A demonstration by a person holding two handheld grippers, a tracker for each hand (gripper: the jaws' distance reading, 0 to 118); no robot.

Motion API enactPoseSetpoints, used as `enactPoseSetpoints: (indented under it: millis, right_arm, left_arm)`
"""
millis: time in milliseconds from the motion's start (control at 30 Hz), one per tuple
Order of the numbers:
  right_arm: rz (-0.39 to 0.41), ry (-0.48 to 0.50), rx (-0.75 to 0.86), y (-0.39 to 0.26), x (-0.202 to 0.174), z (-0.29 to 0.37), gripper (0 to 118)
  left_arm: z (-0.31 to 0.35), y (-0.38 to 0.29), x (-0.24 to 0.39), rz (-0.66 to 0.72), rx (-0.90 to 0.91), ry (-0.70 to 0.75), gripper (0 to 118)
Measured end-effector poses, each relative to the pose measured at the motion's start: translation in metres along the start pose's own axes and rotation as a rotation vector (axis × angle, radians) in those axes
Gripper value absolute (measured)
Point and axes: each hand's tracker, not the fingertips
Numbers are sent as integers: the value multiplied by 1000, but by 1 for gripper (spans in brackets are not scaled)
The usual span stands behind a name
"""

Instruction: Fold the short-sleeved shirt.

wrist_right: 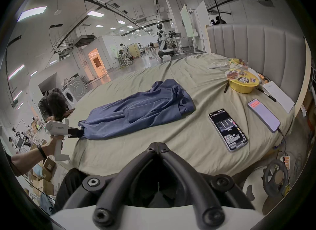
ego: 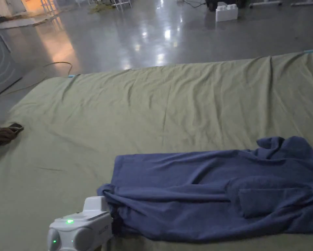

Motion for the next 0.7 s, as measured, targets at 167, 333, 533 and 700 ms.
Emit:
enactPoseSetpoints:
  millis: [167,333,533,700]
  right_arm:
    - [42,-34,-67,46,26,-78,49]
    - [27,-180,-136,82,63,-190,86]
    - [21,-274,-419,81,80,-291,71]
    - [347,-341,-347,77,32,-278,7]
  left_arm:
    - [-9,9,9,-159,-78,46,9]
    - [-12,10,8,-134,-111,23,9]
    - [-10,11,10,-142,-123,27,9]
    - [-1,10,17,-148,-112,36,8]
